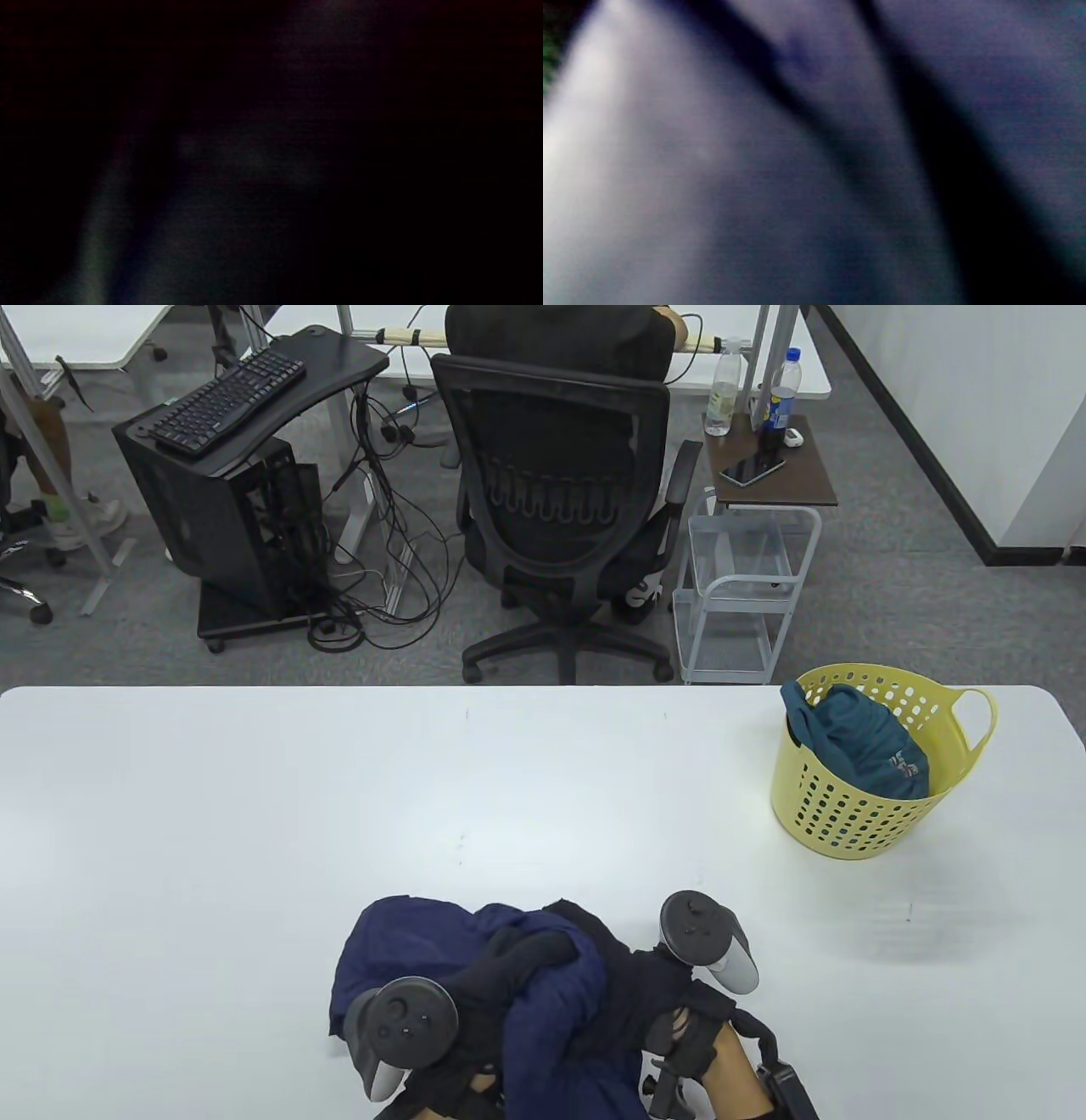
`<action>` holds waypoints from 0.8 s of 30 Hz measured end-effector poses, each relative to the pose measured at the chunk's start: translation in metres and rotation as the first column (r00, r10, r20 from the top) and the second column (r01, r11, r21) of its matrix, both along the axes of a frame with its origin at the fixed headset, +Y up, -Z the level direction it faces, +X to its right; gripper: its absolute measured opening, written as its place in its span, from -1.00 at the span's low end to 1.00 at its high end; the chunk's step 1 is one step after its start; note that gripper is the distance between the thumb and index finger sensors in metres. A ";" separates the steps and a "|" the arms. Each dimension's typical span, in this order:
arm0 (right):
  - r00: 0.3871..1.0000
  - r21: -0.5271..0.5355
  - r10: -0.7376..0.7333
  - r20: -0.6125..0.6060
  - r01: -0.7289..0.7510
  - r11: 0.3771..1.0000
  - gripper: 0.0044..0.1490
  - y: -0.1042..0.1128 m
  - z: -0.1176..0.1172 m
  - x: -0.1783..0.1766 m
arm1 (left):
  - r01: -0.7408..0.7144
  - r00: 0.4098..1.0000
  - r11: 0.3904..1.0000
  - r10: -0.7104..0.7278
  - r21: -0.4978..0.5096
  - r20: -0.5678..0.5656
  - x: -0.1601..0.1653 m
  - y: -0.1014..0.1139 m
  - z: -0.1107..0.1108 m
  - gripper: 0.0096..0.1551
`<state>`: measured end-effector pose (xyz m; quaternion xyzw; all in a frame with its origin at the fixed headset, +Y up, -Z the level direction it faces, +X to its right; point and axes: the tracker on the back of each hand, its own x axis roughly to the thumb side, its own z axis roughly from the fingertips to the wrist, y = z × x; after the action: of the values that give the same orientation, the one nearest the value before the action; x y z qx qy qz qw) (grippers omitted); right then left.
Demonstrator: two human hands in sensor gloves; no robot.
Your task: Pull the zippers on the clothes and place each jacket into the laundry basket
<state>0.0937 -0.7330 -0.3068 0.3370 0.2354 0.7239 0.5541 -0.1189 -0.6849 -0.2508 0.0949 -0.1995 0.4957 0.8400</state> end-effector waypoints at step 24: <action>0.709 0.187 -0.655 0.260 0.629 0.755 0.07 0.062 0.005 0.106 | 0.186 0.729 0.854 0.212 -0.486 0.651 0.028 -0.060 -0.030 -0.38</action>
<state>0.1995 -0.6713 -0.3015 0.3029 -0.0171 0.5387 0.7860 -0.0912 -0.7448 -0.2808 -0.3236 -0.3522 0.5357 0.6959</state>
